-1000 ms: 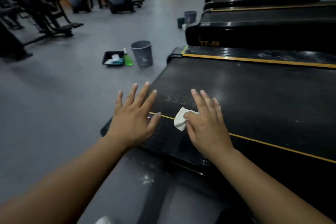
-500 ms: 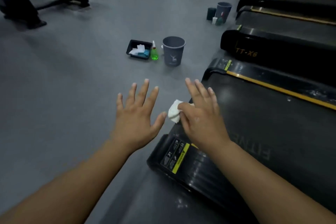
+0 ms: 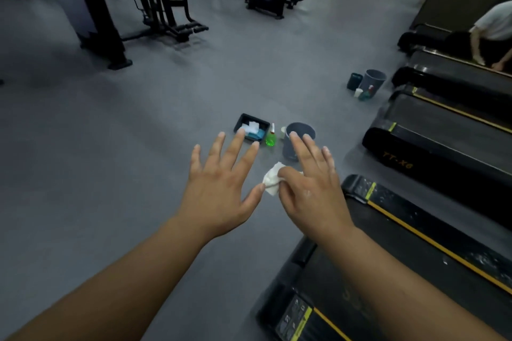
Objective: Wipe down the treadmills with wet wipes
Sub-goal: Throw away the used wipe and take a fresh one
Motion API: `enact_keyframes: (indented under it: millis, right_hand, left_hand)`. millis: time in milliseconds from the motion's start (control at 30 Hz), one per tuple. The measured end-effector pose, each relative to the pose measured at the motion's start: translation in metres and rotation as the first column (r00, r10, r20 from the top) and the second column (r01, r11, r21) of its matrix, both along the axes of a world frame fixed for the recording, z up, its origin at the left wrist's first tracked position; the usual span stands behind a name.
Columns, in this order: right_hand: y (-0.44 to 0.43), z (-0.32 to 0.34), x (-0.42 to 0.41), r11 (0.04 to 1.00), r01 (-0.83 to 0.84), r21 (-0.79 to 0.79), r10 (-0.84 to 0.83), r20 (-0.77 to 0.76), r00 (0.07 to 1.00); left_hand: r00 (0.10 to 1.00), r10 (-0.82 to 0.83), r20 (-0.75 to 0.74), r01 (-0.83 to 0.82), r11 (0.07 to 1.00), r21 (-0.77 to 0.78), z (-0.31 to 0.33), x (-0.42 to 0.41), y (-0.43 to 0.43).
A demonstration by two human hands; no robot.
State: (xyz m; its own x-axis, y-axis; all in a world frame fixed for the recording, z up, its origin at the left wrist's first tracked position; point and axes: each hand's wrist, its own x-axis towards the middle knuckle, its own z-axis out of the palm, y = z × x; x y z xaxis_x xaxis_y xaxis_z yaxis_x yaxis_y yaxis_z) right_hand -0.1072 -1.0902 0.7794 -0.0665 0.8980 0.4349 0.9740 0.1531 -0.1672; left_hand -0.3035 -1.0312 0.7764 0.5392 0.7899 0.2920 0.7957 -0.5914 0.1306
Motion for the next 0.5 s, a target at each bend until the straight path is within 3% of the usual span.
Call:
enact_keyframes:
  millis: [233, 500]
  right_hand:
    - [0.059, 0.058, 0.035, 0.995, 0.049, 0.087, -0.045, -0.052, 0.998]
    - [0.166, 0.048, 0.112, 0.983, 0.166, 0.073, -0.158, -0.109, 0.981]
  left_hand:
    - [0.997, -0.064, -0.037, 0.064, 0.998, 0.006, 0.073, 0.038, 0.069]
    - [0.981, -0.180, -0.077, 0.180, 0.984, -0.015, 0.079, 0.136, 0.198]
